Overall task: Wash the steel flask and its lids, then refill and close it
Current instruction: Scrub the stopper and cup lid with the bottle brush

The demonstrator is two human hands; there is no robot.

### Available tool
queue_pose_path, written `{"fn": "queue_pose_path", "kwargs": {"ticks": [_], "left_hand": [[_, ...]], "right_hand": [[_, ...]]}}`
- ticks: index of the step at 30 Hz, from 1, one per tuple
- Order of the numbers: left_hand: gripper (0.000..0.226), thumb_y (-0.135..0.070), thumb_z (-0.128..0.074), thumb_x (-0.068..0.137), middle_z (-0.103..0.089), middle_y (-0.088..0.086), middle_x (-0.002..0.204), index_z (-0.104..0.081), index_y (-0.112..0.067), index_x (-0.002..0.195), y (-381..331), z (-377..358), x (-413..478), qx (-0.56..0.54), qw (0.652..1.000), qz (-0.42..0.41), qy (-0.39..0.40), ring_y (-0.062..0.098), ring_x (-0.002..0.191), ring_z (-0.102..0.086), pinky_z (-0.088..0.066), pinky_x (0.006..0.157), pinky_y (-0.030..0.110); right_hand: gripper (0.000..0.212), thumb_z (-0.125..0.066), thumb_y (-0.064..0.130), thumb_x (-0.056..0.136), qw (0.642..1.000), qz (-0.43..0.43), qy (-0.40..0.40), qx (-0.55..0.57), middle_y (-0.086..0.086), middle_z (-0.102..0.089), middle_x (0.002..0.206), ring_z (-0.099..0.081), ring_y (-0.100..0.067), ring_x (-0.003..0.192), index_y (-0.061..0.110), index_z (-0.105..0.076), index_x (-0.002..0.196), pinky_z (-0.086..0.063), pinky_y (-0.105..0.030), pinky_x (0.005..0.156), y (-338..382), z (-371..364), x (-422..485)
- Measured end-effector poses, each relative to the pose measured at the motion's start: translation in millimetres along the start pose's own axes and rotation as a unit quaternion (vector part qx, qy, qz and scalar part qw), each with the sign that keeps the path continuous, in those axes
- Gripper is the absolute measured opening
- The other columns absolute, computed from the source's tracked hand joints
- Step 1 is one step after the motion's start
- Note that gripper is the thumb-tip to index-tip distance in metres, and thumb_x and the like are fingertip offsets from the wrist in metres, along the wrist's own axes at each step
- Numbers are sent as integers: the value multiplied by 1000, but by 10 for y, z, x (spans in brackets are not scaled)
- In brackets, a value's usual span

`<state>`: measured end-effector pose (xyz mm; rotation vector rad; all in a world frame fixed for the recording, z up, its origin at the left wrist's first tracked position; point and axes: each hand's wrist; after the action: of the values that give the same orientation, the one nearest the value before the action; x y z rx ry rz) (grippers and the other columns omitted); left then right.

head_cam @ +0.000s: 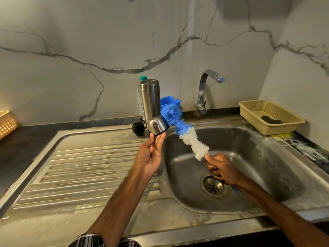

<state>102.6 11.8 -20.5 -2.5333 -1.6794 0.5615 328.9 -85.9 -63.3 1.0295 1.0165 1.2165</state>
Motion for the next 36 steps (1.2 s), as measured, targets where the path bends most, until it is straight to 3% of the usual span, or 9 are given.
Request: {"fn": "queue_pose_path", "kwargs": {"ticks": [3, 6, 12, 21, 26, 30, 34, 36], "left_hand": [[19, 0, -48, 104, -72, 32, 96, -60, 13, 112, -12, 12, 4, -8, 1000, 2, -6, 35, 85, -76, -63, 72, 35], [18, -1, -48, 104, -72, 34, 93, -61, 12, 106, -31, 2, 1, -25, 1000, 1, -16, 34, 106, -68, -63, 73, 35], [17, 0, -49, 104, -71, 36, 89, -61, 12, 102, -30, 2, 8, -40, 999, 0, -31, 34, 112, -65, -61, 76, 36], [22, -2, -57, 100, -71, 33, 94, -59, 11, 117, -33, 11, -18, -25, 999, -24, -34, 33, 108, -67, -61, 77, 34], [29, -1, -61, 97, -72, 32, 100, -58, 11, 124, -26, 10, -34, -24, 998, -47, -28, 35, 86, -76, -62, 79, 35], [29, -1, -61, 96, -69, 31, 109, -58, 10, 123, -23, -10, -40, -33, 998, -53, -31, 34, 103, -71, -62, 77, 34], [19, 1, -58, 98, -70, 28, 109, -63, 8, 115, 13, -17, -57, -35, 998, -40, -34, 31, 99, -71, -64, 67, 31], [20, 1, -58, 98, -69, 30, 110, -62, 9, 117, 28, -12, -54, -43, 998, -33, -40, 32, 100, -71, -63, 72, 33]], "right_hand": [[51, -40, 30, 107, 1000, 18, -5, -21, 0, -23, 50, -15, -11, 42, 16, -37, 58, -14, -20, 40, 0, -6, -29], [51, -42, 29, 107, 998, 34, -10, -45, 1, -25, 49, -17, -11, 41, 16, -38, 57, -17, -21, 42, 12, -15, -34], [53, -43, 59, 89, 985, 85, -50, -138, 1, -28, 50, -23, -17, 48, 19, -41, 54, -21, -28, 47, -63, 5, 2], [54, -35, 57, 95, 952, 134, -102, -254, 10, -28, 46, -24, -7, 44, 24, -32, 52, -22, -27, 47, -154, 20, 35], [55, -31, 62, 92, 936, 152, -114, -295, 9, -27, 46, -26, -8, 44, 24, -32, 53, -21, -26, 47, -166, 10, 52], [54, -33, 60, 93, 935, 170, -115, -288, 9, -28, 46, -26, -9, 43, 24, -32, 52, -22, -22, 46, -144, -20, 42], [59, -35, 56, 96, 928, 185, -91, -309, 9, -29, 45, -27, -8, 43, 18, -33, 51, -21, -25, 47, -148, -41, 40], [56, -34, 55, 96, 925, 185, -107, -313, 9, -28, 46, -27, -9, 44, 20, -30, 52, -20, -26, 47, -122, -41, 49]]}}
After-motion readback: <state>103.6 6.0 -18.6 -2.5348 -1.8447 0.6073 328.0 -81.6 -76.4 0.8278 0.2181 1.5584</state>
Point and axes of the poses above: each hand's wrist, its own x-axis towards the middle knuckle, its own z-axis out of the back of the hand, y = z × x
